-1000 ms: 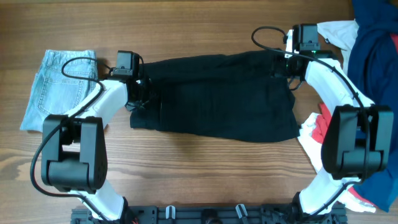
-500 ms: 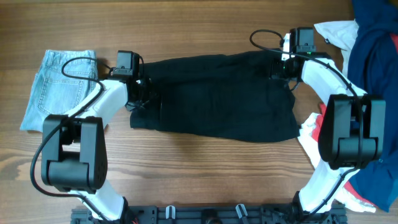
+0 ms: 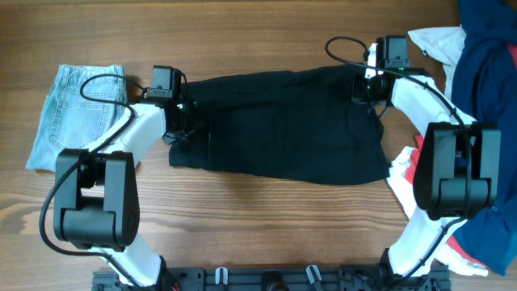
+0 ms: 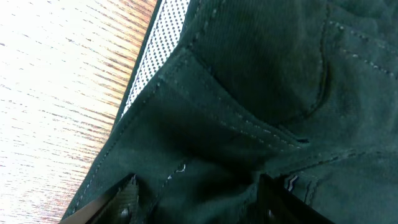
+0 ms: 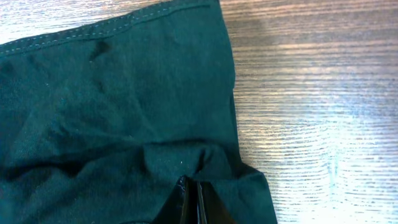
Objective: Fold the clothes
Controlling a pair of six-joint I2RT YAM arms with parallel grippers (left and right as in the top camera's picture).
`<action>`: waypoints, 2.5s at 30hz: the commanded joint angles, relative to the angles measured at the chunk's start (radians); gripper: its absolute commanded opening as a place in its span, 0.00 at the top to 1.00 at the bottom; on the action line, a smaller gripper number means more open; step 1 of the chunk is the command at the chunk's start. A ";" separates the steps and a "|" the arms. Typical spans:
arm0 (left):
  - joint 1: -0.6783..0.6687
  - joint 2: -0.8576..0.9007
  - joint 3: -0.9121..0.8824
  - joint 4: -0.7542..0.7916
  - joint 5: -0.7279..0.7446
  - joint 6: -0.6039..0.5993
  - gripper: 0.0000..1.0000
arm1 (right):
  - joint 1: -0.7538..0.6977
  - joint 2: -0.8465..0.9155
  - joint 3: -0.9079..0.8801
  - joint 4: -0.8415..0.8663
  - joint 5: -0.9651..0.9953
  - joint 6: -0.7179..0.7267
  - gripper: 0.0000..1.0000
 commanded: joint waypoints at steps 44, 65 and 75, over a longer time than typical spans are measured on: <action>-0.003 0.052 -0.015 0.000 -0.018 -0.034 0.44 | -0.096 0.043 0.005 0.056 -0.285 -0.022 0.53; -0.003 0.052 -0.015 -0.013 -0.018 -0.034 0.44 | -0.098 0.027 0.003 0.017 -0.116 0.080 0.57; -0.003 0.052 -0.015 -0.018 -0.018 -0.034 0.44 | -0.101 0.027 0.002 0.108 -0.156 0.077 0.53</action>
